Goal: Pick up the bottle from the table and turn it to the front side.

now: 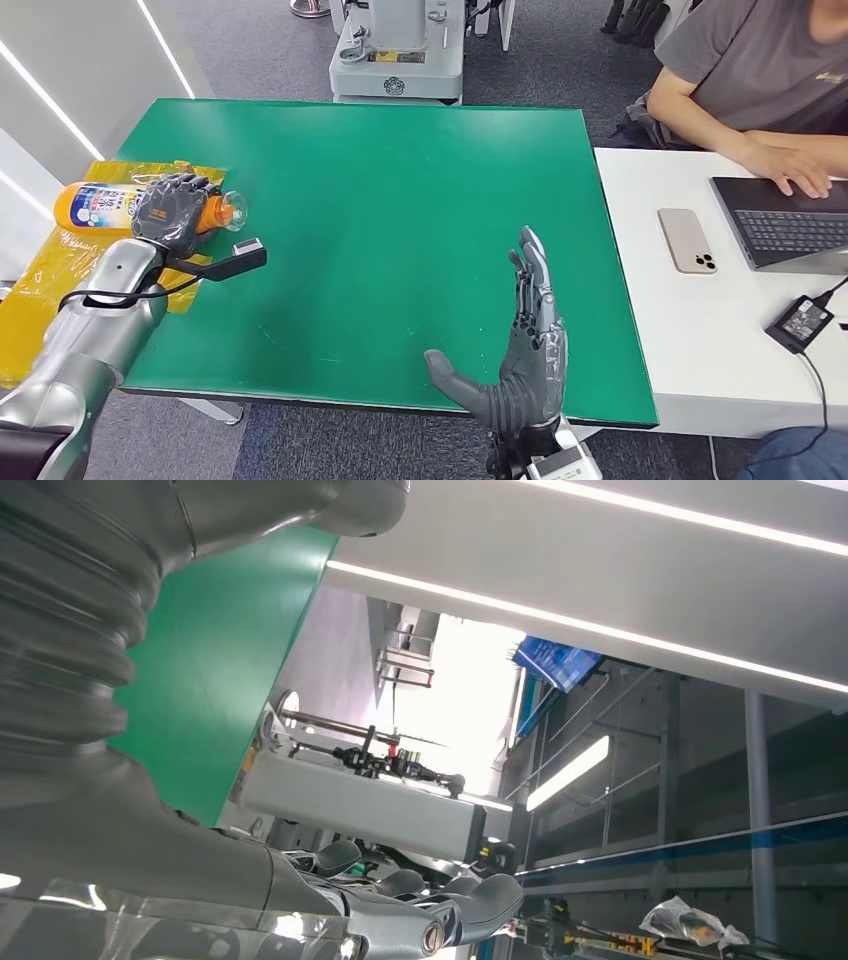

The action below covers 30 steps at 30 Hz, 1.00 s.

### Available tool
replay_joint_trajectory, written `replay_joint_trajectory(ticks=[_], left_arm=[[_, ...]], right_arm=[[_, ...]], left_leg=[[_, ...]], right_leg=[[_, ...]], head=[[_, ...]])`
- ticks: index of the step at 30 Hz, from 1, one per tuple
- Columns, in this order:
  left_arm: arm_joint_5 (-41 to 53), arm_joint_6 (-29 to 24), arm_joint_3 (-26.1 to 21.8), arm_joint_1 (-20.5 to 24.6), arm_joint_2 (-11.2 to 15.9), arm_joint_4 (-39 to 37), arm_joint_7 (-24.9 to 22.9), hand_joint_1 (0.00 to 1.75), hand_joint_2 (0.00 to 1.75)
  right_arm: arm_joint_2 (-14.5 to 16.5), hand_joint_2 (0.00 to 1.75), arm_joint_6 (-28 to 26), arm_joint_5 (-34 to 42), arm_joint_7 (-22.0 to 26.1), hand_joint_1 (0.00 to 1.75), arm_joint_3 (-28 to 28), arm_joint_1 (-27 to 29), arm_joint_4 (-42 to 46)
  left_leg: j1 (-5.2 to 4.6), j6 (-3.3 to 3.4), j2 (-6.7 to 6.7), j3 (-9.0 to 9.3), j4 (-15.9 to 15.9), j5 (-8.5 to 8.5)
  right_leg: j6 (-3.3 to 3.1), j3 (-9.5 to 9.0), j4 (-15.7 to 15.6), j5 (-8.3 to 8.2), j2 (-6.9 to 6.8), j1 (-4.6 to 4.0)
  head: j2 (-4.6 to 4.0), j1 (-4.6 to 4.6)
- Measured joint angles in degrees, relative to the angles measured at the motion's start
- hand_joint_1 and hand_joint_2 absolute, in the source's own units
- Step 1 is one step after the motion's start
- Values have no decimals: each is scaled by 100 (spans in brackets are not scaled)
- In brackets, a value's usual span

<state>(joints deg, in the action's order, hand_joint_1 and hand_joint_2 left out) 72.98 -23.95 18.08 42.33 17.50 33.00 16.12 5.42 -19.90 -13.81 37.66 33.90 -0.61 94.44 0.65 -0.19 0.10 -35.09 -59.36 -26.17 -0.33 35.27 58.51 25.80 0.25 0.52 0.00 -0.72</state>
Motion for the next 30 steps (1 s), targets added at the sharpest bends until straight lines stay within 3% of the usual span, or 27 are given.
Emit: replay_joint_trajectory(ticks=[10, 23, 30], left_arm=[[225, 797, 157, 88, 53, -650, 296, 175, 175], [712, 896, 582, 133, 22, -1235, 284, 175, 175], [967, 672, 788, 122, -110, -1363, 297, 175, 175]], right_arm=[[0, 175, -5, 16, 24, 0, -2, 2, 1], [14, 175, 4, -171, -133, 0, 10, -113, 132], [50, 175, 11, -203, -186, 0, 14, -202, 195]], left_leg=[[0, 0, 1, 0, 0, 0], [0, 0, 0, 0, -1, 0], [0, 0, -1, -1, -1, 0]], right_leg=[[0, 0, 0, 0, 1, 0], [0, 0, 0, 0, 0, 0], [0, -1, 0, 0, -1, 0]], head=[[0, 0], [0, 0], [0, 0]])
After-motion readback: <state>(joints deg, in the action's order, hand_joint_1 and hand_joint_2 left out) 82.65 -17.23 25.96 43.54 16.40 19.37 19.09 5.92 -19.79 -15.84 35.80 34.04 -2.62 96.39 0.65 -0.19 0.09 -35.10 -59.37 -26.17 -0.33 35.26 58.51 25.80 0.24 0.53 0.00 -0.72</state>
